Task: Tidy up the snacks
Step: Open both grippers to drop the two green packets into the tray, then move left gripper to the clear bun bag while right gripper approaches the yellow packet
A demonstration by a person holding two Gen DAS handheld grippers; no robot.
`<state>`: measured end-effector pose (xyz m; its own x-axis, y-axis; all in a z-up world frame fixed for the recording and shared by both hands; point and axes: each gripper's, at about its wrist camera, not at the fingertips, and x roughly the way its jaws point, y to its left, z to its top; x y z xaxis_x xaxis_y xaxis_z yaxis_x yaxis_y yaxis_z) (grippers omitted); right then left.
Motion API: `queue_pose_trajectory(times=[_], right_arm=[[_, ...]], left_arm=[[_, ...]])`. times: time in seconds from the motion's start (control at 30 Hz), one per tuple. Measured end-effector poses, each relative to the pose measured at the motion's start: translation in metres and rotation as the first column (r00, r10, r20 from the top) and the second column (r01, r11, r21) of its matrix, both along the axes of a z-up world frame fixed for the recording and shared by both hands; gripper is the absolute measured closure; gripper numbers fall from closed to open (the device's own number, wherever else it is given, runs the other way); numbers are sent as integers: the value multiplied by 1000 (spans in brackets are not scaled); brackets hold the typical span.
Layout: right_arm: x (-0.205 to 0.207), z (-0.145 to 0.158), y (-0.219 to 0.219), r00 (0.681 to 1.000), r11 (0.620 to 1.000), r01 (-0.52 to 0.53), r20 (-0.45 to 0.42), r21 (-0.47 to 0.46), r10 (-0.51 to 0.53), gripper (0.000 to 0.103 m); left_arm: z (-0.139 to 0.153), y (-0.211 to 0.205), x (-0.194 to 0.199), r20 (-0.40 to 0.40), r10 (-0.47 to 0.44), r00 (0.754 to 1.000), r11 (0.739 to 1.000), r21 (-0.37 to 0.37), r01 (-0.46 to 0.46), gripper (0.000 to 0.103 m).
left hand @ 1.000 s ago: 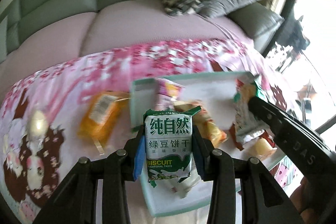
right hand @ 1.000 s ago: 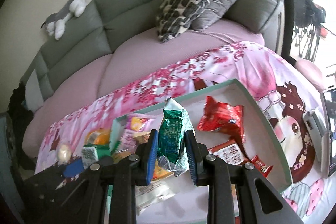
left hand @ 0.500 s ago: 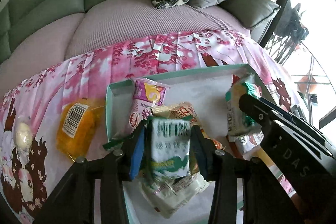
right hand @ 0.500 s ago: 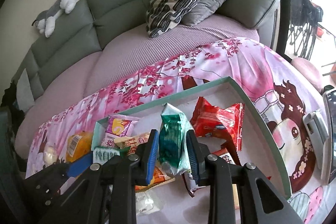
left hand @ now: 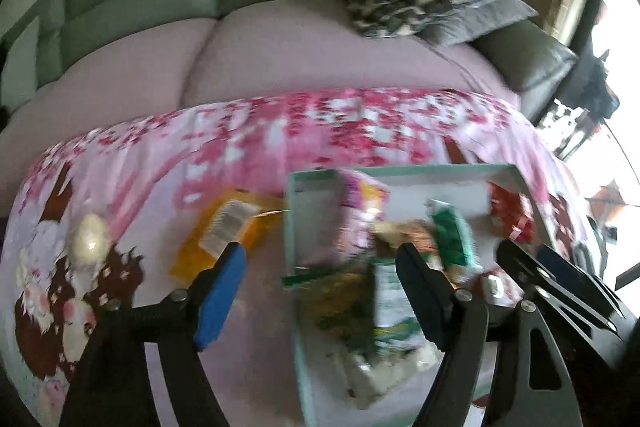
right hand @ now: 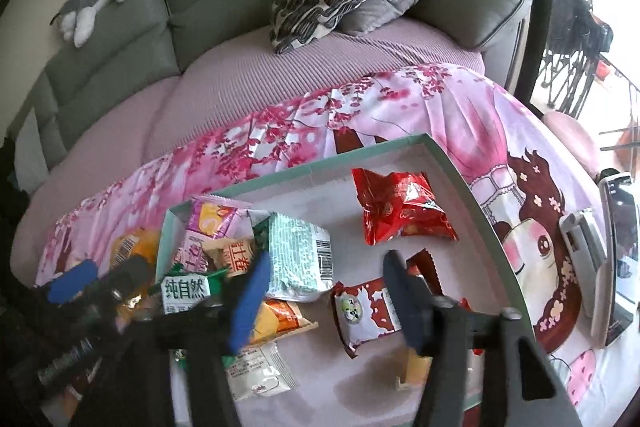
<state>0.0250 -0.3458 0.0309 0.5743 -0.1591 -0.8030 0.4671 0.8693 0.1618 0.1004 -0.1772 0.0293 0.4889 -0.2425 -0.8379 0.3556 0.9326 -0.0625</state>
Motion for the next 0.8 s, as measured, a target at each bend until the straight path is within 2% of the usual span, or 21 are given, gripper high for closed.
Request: queue_pose_trajectory(times=[0.07,0.1,0.17,0.3,0.47,0.8], right_arm=[[1,-1,2,1000,1000,-7,-11,-5,7,36],[2,-2,3,1000,1000,-11,-18,-9,11,30],[4,-2,5,1000,1000,-14,-27,-16,13,22],[5,-4,8,999,1000,-13,-37,-14,12,14],[7,-5,10,999,1000,-16,-39,-23,15,2],[8,-3,16,999,999,-15,-30,-40,14,0]], left_arm=[[-5,11,8,-13,47,999,999,16,-46,24],[-8,15,11,-17,71,997,997,30,-71,23],[-11,23,15,-11,106,994,993,57,-105,11],[-13,34,17,27,136,990,987,86,-138,10],[-14,42,21,38,156,987,983,89,-158,7],[-6,57,22,46,184,982,979,76,-187,7]])
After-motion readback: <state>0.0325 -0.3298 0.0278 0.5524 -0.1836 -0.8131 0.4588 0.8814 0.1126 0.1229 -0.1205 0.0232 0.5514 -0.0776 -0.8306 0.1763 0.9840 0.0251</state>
